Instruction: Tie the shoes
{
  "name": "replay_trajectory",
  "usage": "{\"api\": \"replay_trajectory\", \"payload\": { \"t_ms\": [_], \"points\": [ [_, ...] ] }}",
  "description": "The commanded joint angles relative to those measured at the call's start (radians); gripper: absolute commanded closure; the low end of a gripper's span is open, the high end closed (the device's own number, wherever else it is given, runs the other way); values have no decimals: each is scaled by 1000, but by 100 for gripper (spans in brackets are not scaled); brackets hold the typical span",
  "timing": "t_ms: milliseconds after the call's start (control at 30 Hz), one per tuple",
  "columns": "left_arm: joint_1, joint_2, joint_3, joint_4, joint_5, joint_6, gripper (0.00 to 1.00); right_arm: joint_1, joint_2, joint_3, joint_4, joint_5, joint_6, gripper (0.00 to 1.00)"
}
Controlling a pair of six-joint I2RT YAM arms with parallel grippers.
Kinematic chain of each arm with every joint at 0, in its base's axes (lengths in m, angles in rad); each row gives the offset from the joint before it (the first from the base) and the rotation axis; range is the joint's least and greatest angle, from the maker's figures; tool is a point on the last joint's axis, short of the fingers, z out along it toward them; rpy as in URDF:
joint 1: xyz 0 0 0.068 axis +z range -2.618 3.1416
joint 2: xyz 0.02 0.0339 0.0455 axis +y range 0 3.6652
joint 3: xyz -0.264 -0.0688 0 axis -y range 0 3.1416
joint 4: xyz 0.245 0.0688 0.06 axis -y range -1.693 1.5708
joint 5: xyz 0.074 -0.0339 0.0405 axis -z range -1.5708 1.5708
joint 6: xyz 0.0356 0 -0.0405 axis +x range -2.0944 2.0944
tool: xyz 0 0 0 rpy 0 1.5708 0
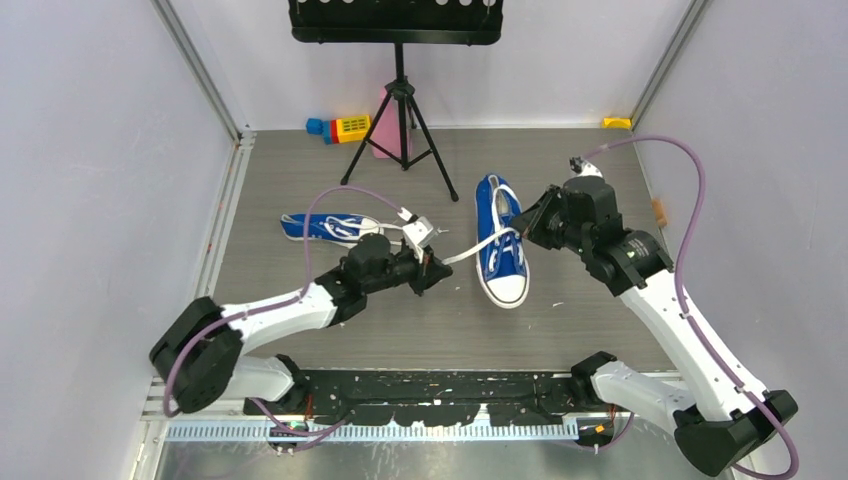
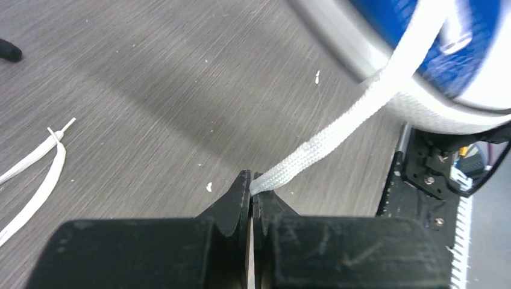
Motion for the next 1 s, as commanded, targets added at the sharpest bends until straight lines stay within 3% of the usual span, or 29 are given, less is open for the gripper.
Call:
{"api": "replay_trajectory", "payload": {
  "t_ms": [0,200,433,567,733,967],
  "points": [
    [-5,-146,20,-215,4,-41,100,-1,-29,-118,148,6,54,100],
    [-4,-257,25,-426,-25,-112,100,24,31,-337,379,-20,181,100],
    [3,-291,15,-550,-85,-146,100,171,155,-436,571,158,295,100],
    [24,-281,22,-588,-104,-152,100,204,227,-437,611,185,308,85],
    [35,-282,42,-612,-121,-129,100,196,198,-433,562,208,227,49],
    [36,-284,104,-691,-139,-76,100,44,110,-434,440,97,45,34]
  ]
}}
